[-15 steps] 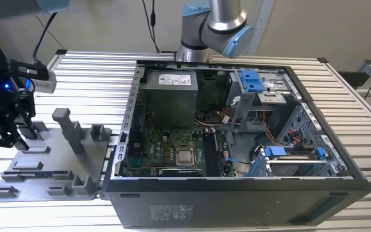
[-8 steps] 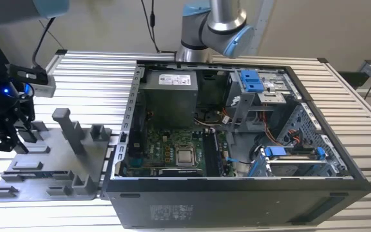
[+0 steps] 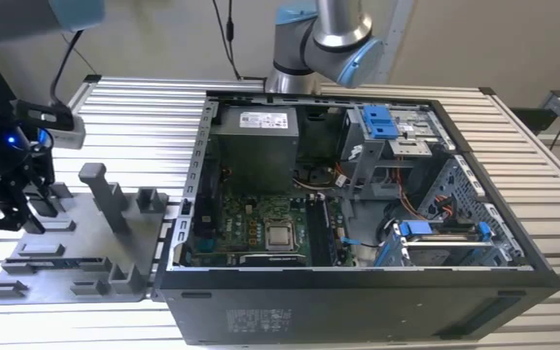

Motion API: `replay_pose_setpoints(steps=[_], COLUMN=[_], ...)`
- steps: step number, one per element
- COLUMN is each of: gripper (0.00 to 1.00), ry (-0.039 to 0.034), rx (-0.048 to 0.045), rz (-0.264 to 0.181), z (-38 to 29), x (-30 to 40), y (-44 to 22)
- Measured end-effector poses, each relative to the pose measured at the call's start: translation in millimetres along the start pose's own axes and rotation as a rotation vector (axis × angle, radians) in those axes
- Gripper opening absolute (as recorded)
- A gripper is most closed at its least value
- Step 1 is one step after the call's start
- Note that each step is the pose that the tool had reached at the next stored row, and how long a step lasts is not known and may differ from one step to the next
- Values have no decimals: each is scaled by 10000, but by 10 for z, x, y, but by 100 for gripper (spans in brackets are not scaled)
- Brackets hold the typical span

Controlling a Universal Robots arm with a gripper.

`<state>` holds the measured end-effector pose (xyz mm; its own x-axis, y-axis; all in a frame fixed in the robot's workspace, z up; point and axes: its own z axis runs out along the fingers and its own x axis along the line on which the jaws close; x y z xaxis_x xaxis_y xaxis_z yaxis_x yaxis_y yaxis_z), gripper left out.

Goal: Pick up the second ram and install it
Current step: 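Pick up the second ram and move it above second insertion slot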

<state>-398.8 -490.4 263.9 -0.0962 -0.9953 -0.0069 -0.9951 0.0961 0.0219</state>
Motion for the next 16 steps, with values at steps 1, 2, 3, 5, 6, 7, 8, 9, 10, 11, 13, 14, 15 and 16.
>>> replay_pose_setpoints(steps=[1,2,3,5,6,7,8,9,10,11,13,14,15,16], gripper=[36,36,36,36,36,36,36,36,36,36,36,36,36,36], ry=[-1,-2,-1,0,0,1,2,2,3,3,1,1,1,1], rx=[10,19,28,41,46,49,52,54,59,64,73,75,75,75], rz=[0,0,0,0,0,0,0,0,0,0,0,0,0,-1], z=[11,24,36,58,69,79,88,97,102,105,115,117,120,122], x=[0,0,0,0,0,1,0,1,1,1,1,1,1,1], y=[0,0,-1,-1,-1,-1,-2,-2,-2,-1,-2,-2,-2,-2])
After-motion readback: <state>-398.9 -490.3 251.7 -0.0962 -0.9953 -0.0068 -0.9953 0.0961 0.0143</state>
